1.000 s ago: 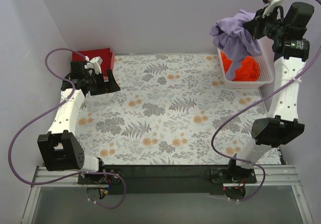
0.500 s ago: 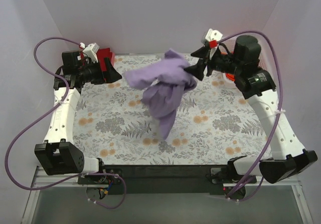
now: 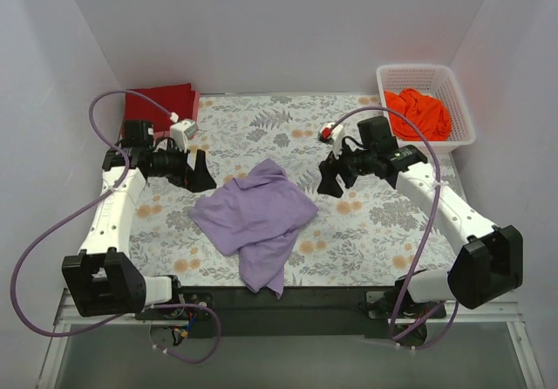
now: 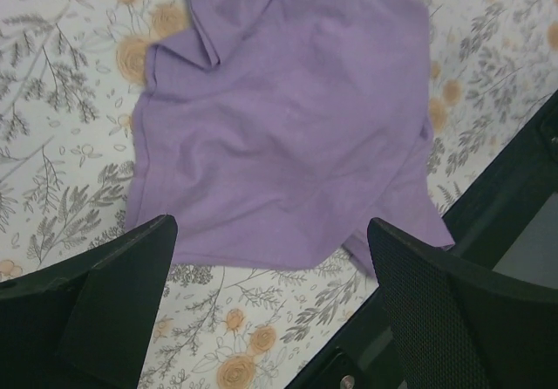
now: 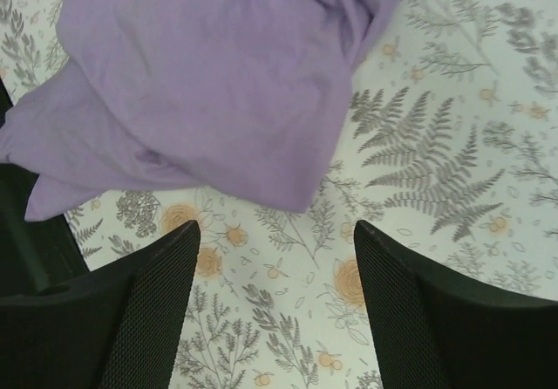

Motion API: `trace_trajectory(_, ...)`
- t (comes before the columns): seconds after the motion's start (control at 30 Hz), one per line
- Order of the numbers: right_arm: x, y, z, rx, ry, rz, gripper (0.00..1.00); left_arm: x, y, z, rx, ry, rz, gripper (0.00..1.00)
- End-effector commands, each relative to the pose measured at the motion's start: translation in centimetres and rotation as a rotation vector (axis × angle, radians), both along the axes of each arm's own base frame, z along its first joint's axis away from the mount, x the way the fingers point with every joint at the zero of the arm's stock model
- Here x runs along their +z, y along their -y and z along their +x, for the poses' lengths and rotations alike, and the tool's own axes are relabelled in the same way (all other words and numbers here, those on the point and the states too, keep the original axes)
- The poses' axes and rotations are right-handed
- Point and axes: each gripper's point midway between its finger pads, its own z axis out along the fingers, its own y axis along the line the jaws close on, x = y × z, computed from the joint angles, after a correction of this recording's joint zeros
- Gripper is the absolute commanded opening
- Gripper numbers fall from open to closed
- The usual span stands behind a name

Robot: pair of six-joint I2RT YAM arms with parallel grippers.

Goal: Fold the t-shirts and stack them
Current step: Move the tshirt to the center of the board, then flatten the tshirt out

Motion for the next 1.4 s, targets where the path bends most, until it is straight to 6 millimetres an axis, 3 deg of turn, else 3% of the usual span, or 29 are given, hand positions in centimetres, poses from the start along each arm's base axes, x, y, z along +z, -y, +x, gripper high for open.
trace_trajectory(0.0,-4.0,-1.7,-2.1,0.057,-0.097,-0.071,0.76,-4.6,-0.7,-2.3,-0.095,-0.067,0.117,0.91)
trace_trajectory(0.13,-6.9,-2.8,-1.1,0.008,-0.154,-0.105,0.74,-8.0,-2.8,-0.4,0.015,-0.097,0.267,0.87)
trace_trajectory(0.3,-10.4,-2.8,-0.6,-0.010,-0.205,-0.193,0.74,-11.1,-4.3,-0.4,0.061,-0.170,0.412,0.81)
trace_trajectory(0.47,-13.4,-2.8,-1.5,-0.008,-0.244,-0.245,0.77,-13.9,-5.9,-0.8,0.104,-0.221,0.495,0.81)
trace_trajectory(0.6,-13.9,-3.8,-2.2,0.028,-0.269,-0.219,0.77,-15.9,-6.1,-1.7,0.094,-0.289,0.515,0.81)
trace_trajectory(0.7,-14.0,-4.4,-1.5,0.028,-0.263,-0.209,0.75,-16.4,-5.5,-1.7,0.077,-0.302,0.489,0.79)
trace_trajectory(0.73,-14.0,-4.5,-1.3,0.027,-0.259,-0.212,0.68,-16.7,-5.3,-1.8,0.073,-0.317,0.482,0.75)
trace_trajectory(0.8,-13.6,-4.8,-0.5,0.028,-0.239,-0.212,0.57,-16.8,-5.0,-1.8,0.065,-0.327,0.473,0.59)
trace_trajectory(0.83,-13.5,-4.8,-0.6,0.034,-0.242,-0.211,0.46,-17.0,-4.9,-1.7,0.062,-0.335,0.472,0.53)
trace_trajectory(0.9,-12.7,-5.1,-1.0,0.071,-0.236,-0.193,0.35,-17.1,-4.6,-1.4,0.053,-0.341,0.459,0.40)
trace_trajectory(0.93,-12.6,-4.9,-1.5,0.085,-0.247,-0.200,0.22,-17.1,-4.4,-0.6,0.055,-0.347,0.448,0.34)
trace_trajectory(1.0,-12.5,-4.6,-2.4,0.116,-0.238,-0.205,0.11,-16.9,-3.7,0.7,0.054,-0.356,0.418,0.20)
trace_trajectory(1.03,-13.3,-3.9,-3.8,0.132,-0.271,-0.221,0.06,-16.5,-3.1,2.8,0.060,-0.349,0.387,0.02)
trace_trajectory(1.13,-13.3,-3.9,-7.1,0.211,-0.298,-0.204,0.01,-16.7,-1.6,6.6,0.057,-0.351,0.341,0.00)
trace_trajectory(1.17,-13.8,-4.0,-9.3,0.258,-0.315,-0.215,0.01,-14.6,-0.9,9.9,0.077,-0.284,0.317,0.00)
trace_trajectory(1.23,-12.3,-4.7,-11.4,0.335,-0.282,-0.170,0.01,-13.2,1.5,13.3,0.060,-0.251,0.232,0.00)
trace_trajectory(1.27,-11.7,-5.4,-13.1,0.397,-0.274,-0.149,0.01,-9.0,3.2,16.7,0.060,-0.151,0.151,0.00)
trace_trajectory(1.33,-8.1,-7.0,-14.3,0.470,-0.208,-0.036,0.03,-6.4,6.0,18.8,0.014,-0.113,0.035,0.00)
trace_trajectory(1.37,-6.3,-7.5,-14.4,0.467,-0.187,0.008,0.19,-4.1,7.3,20.2,0.001,-0.060,-0.029,0.03)
